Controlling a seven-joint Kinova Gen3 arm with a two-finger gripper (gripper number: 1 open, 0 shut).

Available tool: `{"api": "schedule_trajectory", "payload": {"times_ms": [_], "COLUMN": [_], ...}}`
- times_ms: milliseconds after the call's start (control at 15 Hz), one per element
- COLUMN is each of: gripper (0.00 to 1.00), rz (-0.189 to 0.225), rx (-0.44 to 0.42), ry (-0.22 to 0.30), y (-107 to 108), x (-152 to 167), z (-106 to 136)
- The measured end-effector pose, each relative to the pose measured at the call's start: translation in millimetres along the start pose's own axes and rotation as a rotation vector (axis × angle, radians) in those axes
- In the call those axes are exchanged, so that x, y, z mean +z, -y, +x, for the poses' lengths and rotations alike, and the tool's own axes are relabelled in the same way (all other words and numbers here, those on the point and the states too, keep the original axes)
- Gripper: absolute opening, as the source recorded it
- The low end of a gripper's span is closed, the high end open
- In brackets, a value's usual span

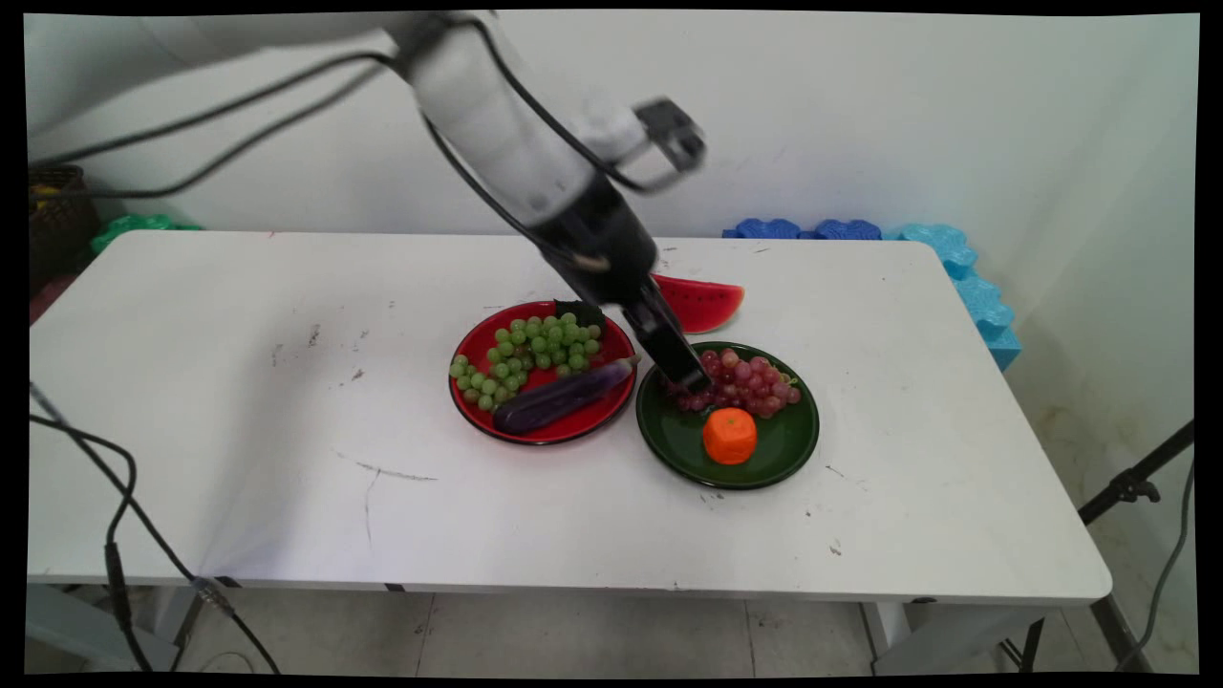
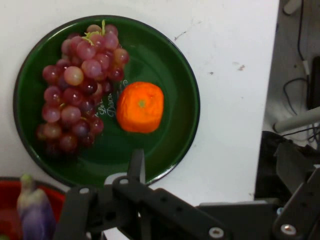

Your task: Pick up the mandarin from the green plate

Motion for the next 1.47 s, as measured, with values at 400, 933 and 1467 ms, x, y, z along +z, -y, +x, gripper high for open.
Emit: {"api": "schedule_trajectory", "payload": {"times_ms": [400, 933, 1467], "gripper": [1.0, 1.0, 1.0], "rz": [0.037, 0.074, 0.093], "rx": [0.023, 0.047, 0.051], "ry": [0.053, 0.081, 0.07], "y": [-0.4, 5.2, 14.8], "x": [59.7, 126.4, 171.8], "z": [8.4, 12.8, 20.4]}}
